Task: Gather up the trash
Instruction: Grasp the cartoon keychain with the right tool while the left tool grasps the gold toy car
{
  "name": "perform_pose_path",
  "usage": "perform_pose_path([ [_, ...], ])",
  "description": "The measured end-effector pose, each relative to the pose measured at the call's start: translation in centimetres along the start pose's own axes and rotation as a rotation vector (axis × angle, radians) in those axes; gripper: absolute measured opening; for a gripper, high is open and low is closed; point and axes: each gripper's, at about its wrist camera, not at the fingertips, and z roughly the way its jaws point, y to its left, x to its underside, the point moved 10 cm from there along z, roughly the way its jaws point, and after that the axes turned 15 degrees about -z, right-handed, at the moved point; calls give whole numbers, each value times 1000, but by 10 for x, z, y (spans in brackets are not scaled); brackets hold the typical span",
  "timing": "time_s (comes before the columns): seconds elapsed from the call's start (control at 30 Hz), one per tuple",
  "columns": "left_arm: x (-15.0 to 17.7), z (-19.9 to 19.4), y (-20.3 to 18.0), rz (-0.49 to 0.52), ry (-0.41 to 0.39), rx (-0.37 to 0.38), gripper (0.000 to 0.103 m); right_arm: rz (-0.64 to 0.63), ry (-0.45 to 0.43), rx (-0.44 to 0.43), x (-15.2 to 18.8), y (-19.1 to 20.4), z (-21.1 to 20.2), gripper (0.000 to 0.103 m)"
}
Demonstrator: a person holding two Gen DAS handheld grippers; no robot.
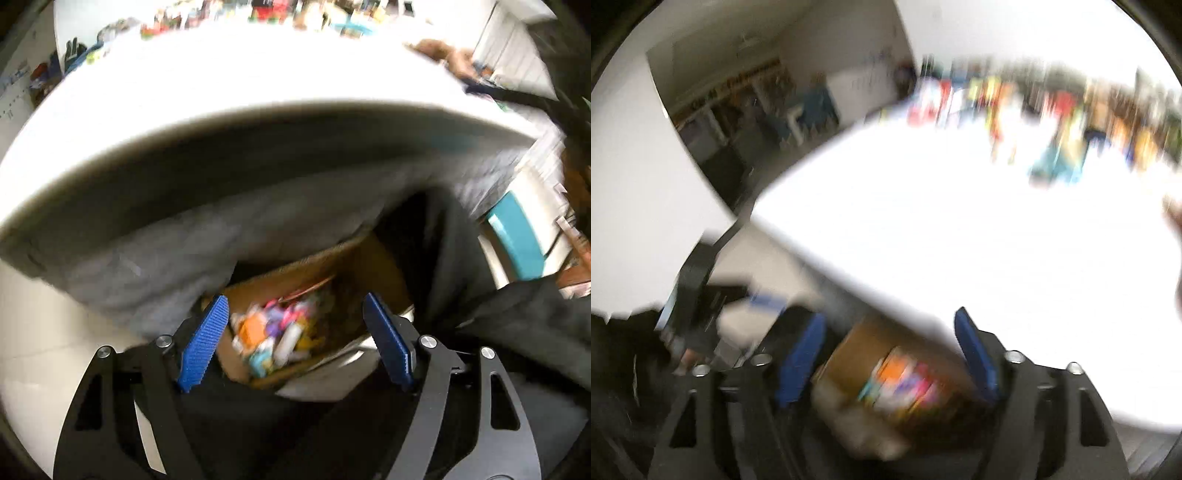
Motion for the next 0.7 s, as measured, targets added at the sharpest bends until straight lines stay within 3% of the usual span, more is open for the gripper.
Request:
perform_pose_path([
  [0.1, -33, -32, -10, -22, -106, 59, 83, -39, -36, 147, -56, -52, 19, 84],
  [0.2, -59, -56, -14, -59, -176, 103, 83, -43, 27, 250, -91, -103, 68, 85],
  [0.3, -80, -71, -10, -94, -245, 114, 87, -19, 135, 240, -98, -139, 133, 82],
  [0.33, -85, -74, -7, -103, -261, 111, 87, -2, 177, 221, -90, -149, 145, 76],
  [0.37, -95, -74, -4, -118, -275, 103, 88, 24, 234, 194, -83, -154, 161, 47],
  [0.4, -98, -73, -3, -125, -277, 103, 88, 41, 236, 204, -80, -159, 165, 34],
  [0.47, -113, -68, 0, -144, -276, 108, 88, 65, 231, 169, -80, -155, 163, 31],
  [0.57, -139, -60, -10, -153, -252, 131, 88, 60, 130, 139, -89, -144, 133, 31],
  [0.7, -186, -35, -40, -96, -253, 133, 88, 147, -81, 127, -98, -139, 27, 31],
])
